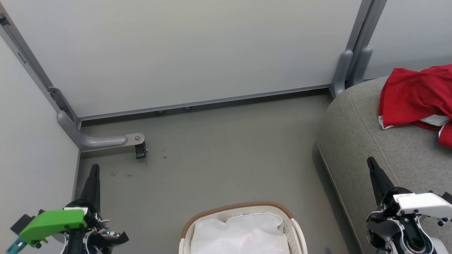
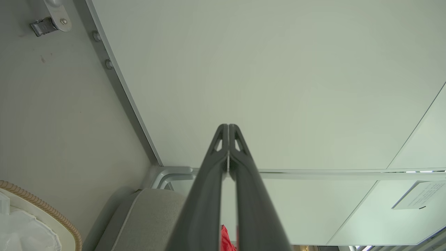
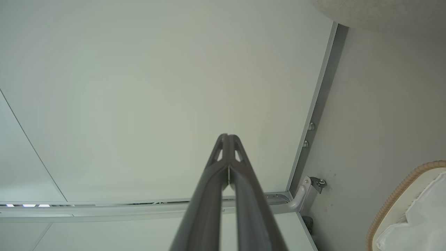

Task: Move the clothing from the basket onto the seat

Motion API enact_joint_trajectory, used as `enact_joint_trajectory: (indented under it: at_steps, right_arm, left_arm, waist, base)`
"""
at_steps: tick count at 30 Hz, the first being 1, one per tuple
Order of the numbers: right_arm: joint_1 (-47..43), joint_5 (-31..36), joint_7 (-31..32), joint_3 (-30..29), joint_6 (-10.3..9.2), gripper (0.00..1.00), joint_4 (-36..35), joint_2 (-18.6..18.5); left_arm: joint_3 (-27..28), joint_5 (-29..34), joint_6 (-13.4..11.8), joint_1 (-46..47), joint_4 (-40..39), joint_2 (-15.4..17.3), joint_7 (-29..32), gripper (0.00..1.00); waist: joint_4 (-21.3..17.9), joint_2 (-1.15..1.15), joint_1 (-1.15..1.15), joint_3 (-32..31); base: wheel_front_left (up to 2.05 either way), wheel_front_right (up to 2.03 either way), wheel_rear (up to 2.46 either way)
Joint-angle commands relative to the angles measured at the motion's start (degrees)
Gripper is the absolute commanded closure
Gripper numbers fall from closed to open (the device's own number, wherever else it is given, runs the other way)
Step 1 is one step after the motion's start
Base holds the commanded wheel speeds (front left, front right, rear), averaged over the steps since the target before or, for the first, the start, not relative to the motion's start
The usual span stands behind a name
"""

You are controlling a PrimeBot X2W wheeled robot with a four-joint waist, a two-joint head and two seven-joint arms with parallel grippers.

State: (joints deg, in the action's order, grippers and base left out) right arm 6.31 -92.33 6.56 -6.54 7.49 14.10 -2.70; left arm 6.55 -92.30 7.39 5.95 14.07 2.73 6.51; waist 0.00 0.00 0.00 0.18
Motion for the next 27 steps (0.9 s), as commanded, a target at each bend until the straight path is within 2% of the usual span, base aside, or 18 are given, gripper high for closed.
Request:
enact_joint_trajectory:
  at_steps: [1,27]
  right_arm:
    - [-0.21,-0.17,0.16,-0.12,0.0,1.0,-0.24,-0.34]
    - [-0.21,-0.18,0.15,-0.11,0.0,1.0,-0.23,-0.34]
  left_arm:
    - [0.13,-0.21,0.24,0.58,-0.09,0.27,0.25,1.0]
    - [0.13,-0.21,0.24,0.57,-0.11,0.27,0.24,1.0]
  waist:
    - [0.0,0.0,0.0,0.0]
    - [0.0,0.0,0.0,0.0]
  base:
    - [0.0,0.0,0.0]
    - [0.0,0.0,0.0]
